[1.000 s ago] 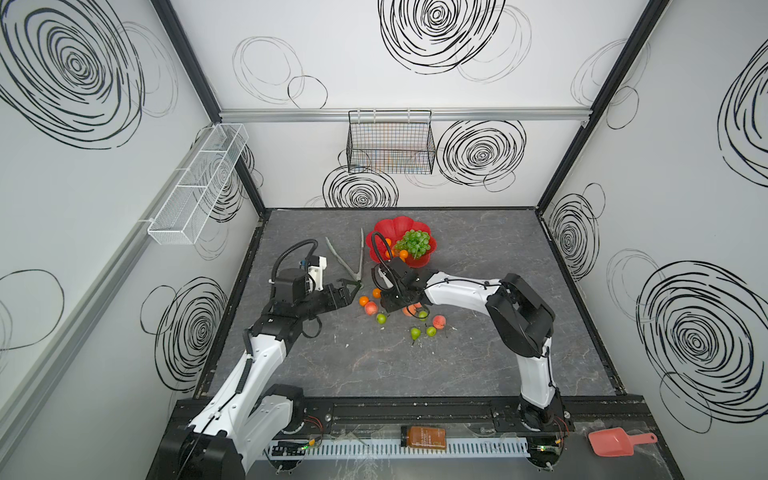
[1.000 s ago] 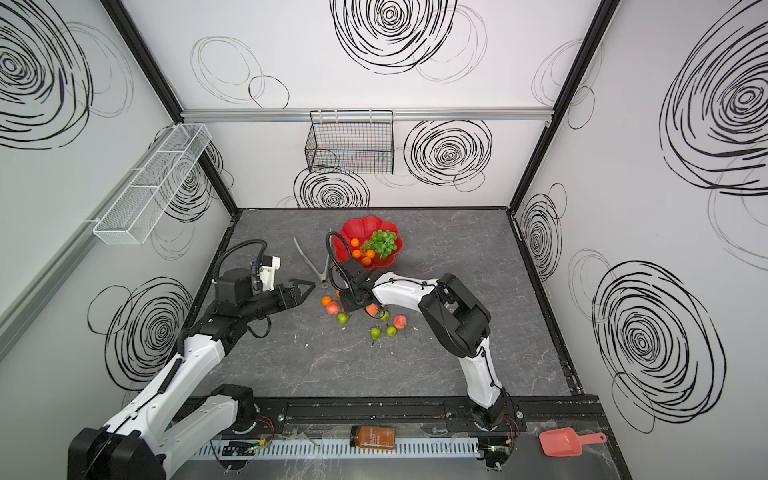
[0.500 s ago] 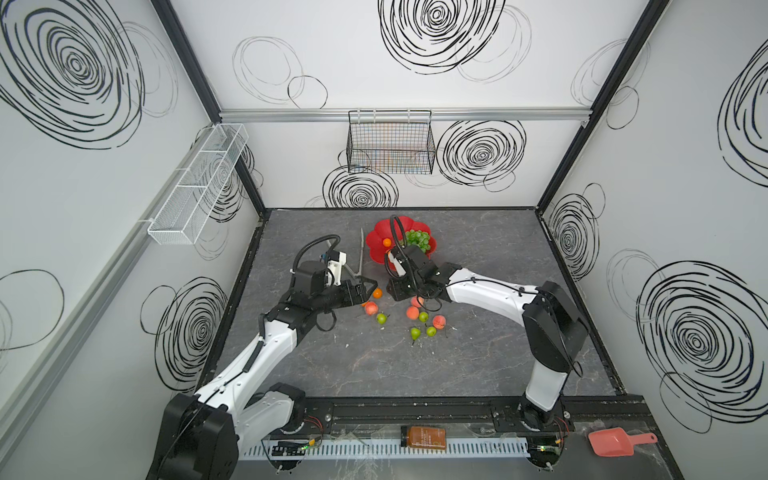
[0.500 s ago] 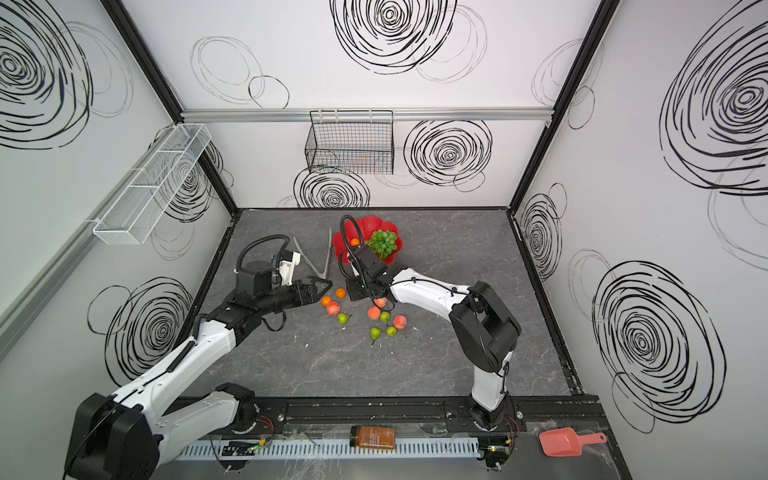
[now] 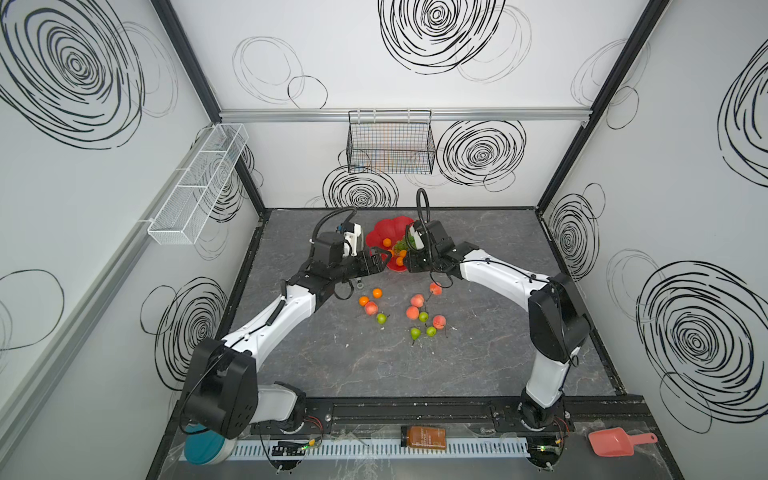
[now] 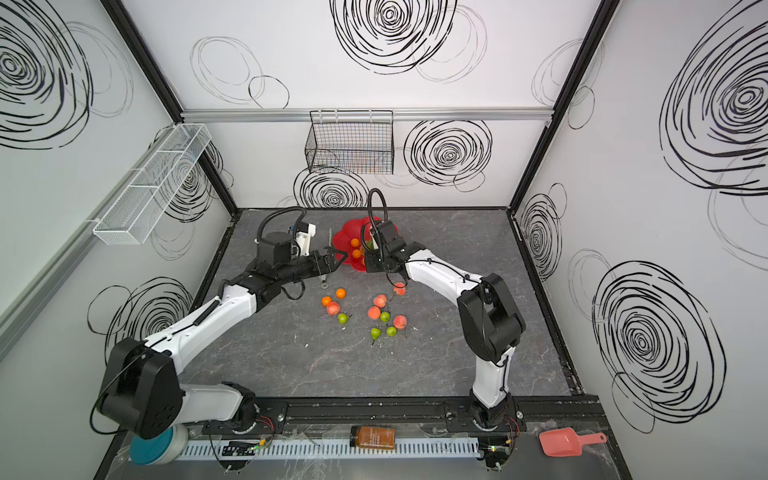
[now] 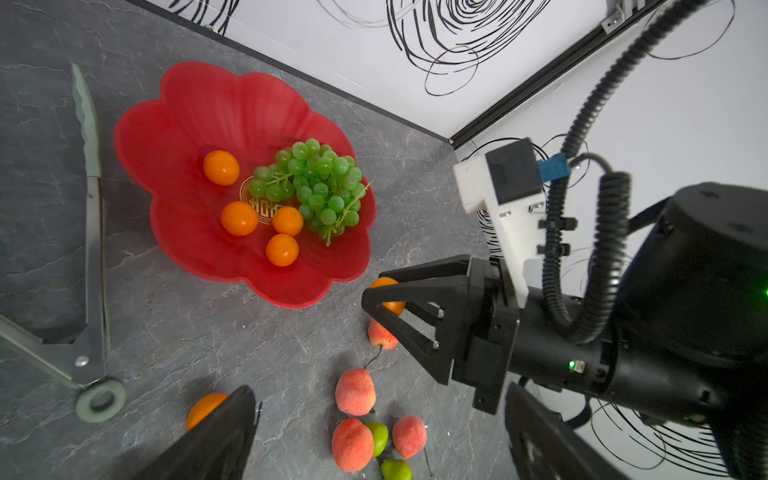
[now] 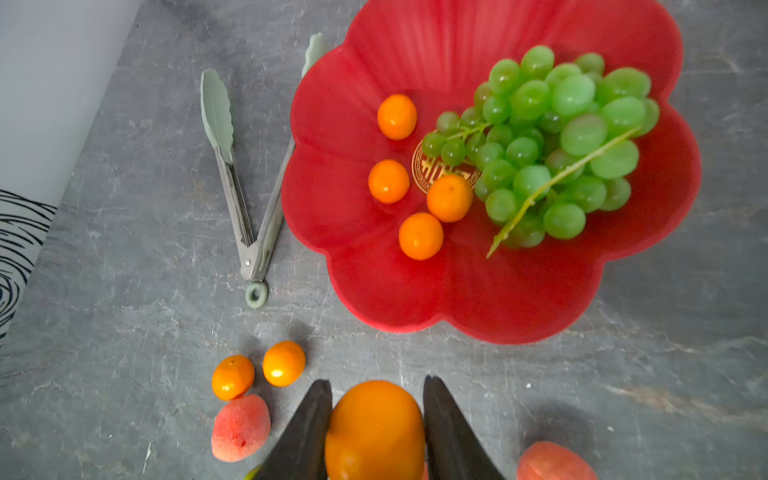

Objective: Place and organize the fake fruits in the fruit bowl
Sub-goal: 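Lift and carry the tomato over the red bowl with the right gripper, then lower the tomato into the bowl and open the right gripper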

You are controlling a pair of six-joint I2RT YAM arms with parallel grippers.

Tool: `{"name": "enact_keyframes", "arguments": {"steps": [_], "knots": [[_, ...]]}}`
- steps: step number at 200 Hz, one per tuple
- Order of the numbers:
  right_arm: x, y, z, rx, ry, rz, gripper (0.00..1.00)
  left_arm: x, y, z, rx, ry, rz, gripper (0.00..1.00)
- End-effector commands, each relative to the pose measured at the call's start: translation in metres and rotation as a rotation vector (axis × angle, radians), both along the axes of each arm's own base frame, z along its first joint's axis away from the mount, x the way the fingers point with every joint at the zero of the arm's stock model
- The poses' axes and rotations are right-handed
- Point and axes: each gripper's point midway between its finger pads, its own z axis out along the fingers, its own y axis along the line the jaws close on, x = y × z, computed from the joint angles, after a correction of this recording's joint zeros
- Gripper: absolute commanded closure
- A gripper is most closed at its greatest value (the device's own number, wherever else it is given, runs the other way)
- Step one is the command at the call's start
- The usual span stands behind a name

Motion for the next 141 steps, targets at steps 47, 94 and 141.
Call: {"name": "enact_keyframes", "arguments": {"steps": [47, 94, 141], "knots": [[0.037, 0.014, -0.041, -0.077, 0.054, 0.017, 0.64, 0.028, 0.031, -0.003, -0.074, -0.018, 0.013, 0.04], [0.051, 0.030, -0.060, -0.081, 0.083, 0.040, 0.64, 0.033, 0.051, -0.010, -0.084, 0.002, 0.064, 0.04], [0.056, 0.032, -0.078, -0.108, 0.119, 0.047, 0.63, 0.035, 0.058, -0.011, -0.083, 0.009, 0.080, 0.04]]}}
